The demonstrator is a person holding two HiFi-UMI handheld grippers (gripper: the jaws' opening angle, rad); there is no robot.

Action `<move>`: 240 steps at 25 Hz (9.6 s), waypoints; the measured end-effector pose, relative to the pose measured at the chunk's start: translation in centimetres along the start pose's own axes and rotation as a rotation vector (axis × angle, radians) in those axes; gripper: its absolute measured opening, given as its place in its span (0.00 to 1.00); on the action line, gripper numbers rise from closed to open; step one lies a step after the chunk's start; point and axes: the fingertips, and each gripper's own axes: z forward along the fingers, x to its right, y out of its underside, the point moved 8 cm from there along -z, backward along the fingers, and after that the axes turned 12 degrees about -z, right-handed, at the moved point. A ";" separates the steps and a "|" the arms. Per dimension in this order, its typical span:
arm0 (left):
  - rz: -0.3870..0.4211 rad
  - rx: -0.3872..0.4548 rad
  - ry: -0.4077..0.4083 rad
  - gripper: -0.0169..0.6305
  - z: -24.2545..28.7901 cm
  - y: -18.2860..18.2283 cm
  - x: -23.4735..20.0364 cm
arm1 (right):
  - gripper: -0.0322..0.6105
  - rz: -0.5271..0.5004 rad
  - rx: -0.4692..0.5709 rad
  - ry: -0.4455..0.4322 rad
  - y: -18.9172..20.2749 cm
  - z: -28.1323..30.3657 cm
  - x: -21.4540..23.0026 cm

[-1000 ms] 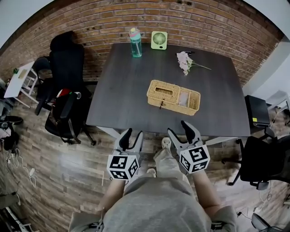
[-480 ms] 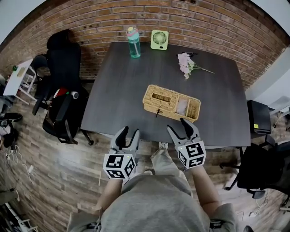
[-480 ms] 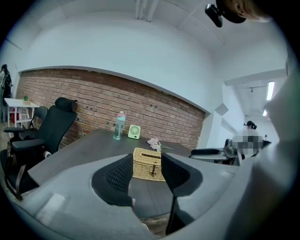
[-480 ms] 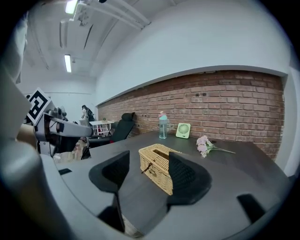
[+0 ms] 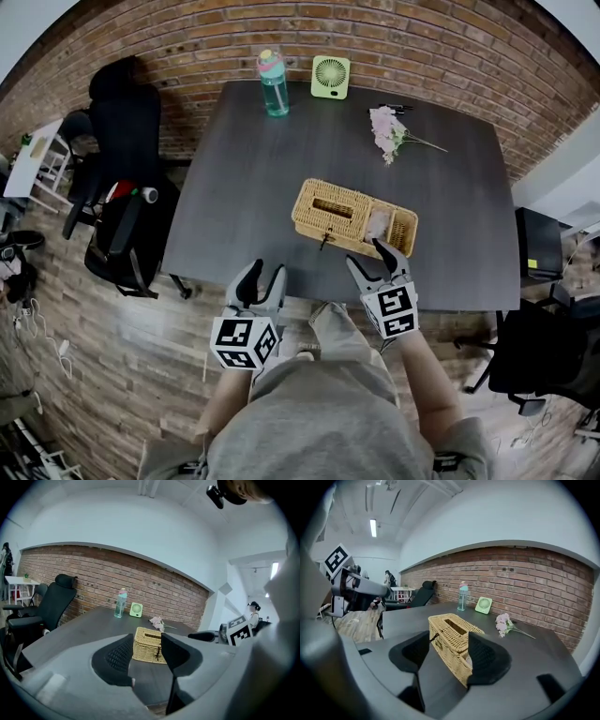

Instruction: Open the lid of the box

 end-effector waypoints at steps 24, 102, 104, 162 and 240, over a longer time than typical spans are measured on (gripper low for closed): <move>0.000 -0.051 0.015 0.32 2.6 0.6 0.2 | 0.44 -0.326 -0.209 -0.032 2.9 5.8 1.9; -0.018 0.005 -0.013 0.28 8.9 -4.2 3.3 | 0.14 -0.227 -0.011 -0.002 -5.4 9.3 15.8; -0.022 0.006 -0.018 0.28 9.2 -4.3 3.3 | 0.14 -0.212 -0.012 -0.006 -5.3 9.7 16.3; -0.032 -0.029 -0.079 0.28 10.8 -4.0 2.1 | 0.13 0.117 -0.147 -0.002 2.5 17.3 19.9; 0.068 0.004 0.075 0.06 -14.9 5.4 5.8 | 0.05 0.212 0.290 0.098 -5.1 -19.5 -13.2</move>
